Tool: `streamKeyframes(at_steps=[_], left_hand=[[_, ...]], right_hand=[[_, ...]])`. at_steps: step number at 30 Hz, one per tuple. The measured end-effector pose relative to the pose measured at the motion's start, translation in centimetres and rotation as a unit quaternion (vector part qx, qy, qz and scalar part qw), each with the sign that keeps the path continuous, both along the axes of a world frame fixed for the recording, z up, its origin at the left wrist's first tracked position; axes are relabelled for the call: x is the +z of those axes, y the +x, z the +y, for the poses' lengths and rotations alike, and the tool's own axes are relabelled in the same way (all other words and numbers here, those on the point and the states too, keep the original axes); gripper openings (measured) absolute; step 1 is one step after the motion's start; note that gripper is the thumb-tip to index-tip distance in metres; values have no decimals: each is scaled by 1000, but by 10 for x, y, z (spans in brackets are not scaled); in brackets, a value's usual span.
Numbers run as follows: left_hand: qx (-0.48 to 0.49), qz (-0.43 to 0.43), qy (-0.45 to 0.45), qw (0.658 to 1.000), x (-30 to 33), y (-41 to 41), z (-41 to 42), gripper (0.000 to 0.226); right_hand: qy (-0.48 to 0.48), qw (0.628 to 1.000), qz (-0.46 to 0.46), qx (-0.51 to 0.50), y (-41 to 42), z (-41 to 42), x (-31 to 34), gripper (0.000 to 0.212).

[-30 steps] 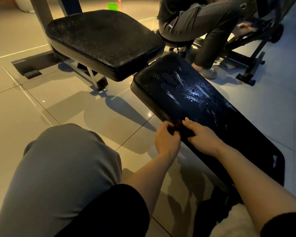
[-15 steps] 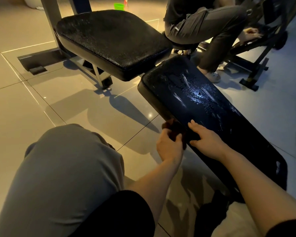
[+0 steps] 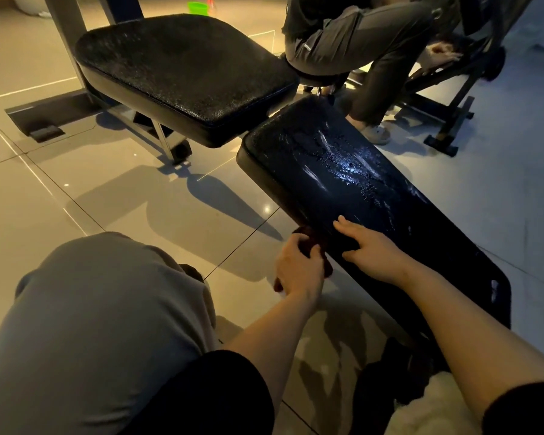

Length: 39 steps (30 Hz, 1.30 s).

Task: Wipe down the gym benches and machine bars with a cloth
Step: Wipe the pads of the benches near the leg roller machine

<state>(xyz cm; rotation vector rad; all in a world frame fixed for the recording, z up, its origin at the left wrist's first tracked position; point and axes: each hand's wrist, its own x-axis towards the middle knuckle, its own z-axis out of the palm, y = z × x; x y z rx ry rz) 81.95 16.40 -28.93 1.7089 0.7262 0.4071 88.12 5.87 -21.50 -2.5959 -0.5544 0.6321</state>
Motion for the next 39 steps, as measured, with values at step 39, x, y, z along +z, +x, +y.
streamKeyframes(at_steps=[39], left_hand=[[-7, -81, 11, 997, 10, 22, 1, 13]], right_hand=[[6, 999, 27, 24, -32, -49, -22, 71]])
